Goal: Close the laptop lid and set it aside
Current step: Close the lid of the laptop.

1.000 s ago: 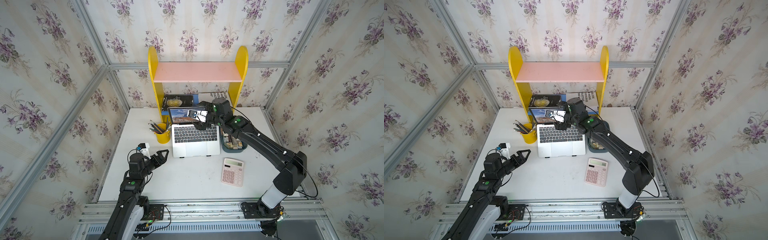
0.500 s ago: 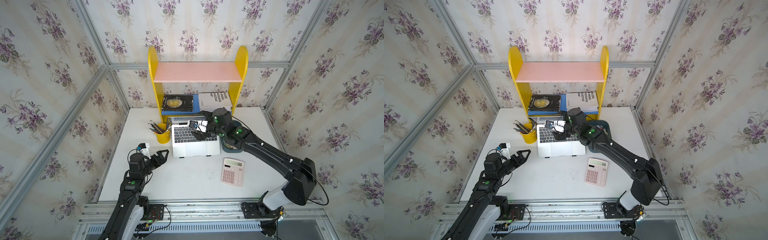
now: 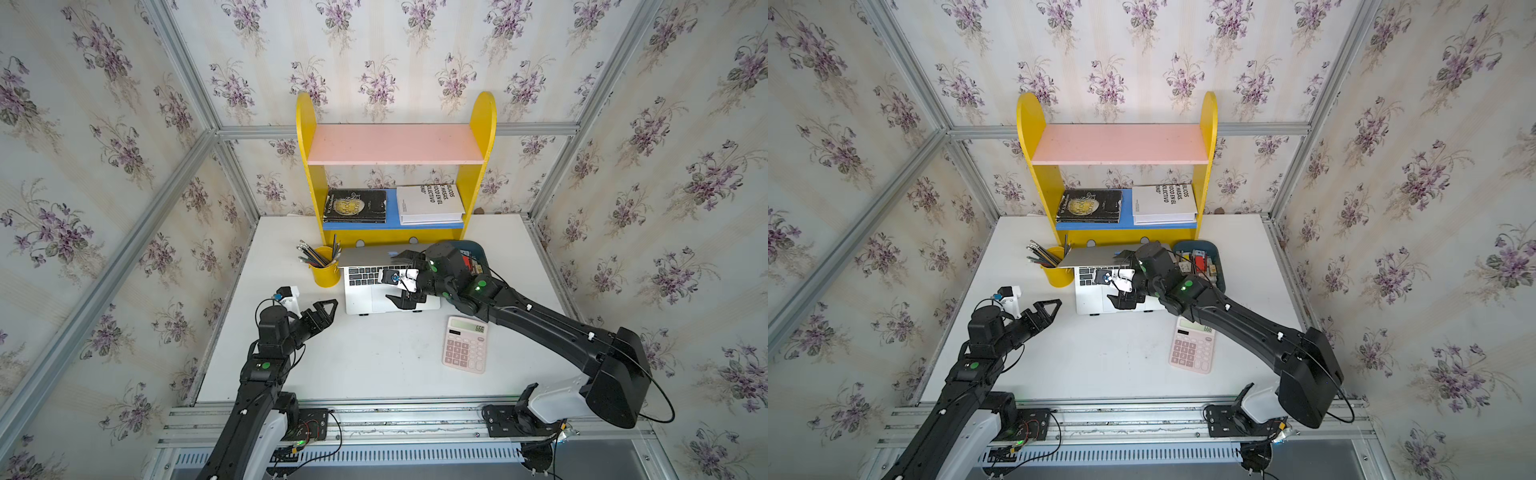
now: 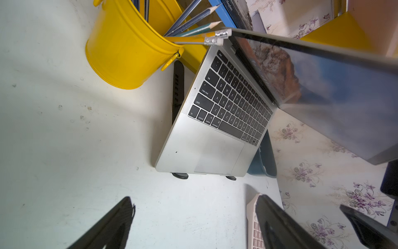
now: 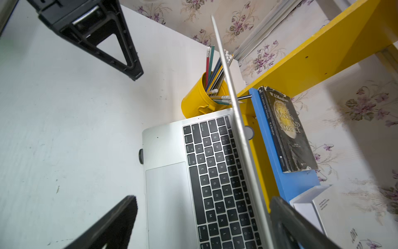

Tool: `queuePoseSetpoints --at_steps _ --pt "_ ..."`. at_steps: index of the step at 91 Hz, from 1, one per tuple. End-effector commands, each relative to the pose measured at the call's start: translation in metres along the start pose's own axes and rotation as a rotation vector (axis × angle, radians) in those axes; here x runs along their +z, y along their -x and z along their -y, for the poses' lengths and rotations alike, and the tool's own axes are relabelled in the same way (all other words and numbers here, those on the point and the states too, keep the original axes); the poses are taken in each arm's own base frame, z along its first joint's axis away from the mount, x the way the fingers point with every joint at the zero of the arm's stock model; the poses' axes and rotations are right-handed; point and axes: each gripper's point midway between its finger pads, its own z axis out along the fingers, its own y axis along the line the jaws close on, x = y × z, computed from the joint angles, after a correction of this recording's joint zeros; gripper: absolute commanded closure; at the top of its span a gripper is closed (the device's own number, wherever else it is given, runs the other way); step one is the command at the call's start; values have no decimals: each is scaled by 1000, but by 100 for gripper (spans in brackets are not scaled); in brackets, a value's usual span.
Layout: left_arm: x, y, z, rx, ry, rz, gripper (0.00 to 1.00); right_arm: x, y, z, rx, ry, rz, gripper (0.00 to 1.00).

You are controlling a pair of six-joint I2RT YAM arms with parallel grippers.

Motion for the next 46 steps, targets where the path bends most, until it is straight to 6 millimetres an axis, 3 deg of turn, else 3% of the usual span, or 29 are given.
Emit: queuePoseSetpoints --at_steps 1,46 --pt "0 3 3 10 -11 12 8 3 -15 -17 75 47 -42 0" --pt "1 3 2 8 -8 11 8 9 -35 -55 125 107 -58 0"
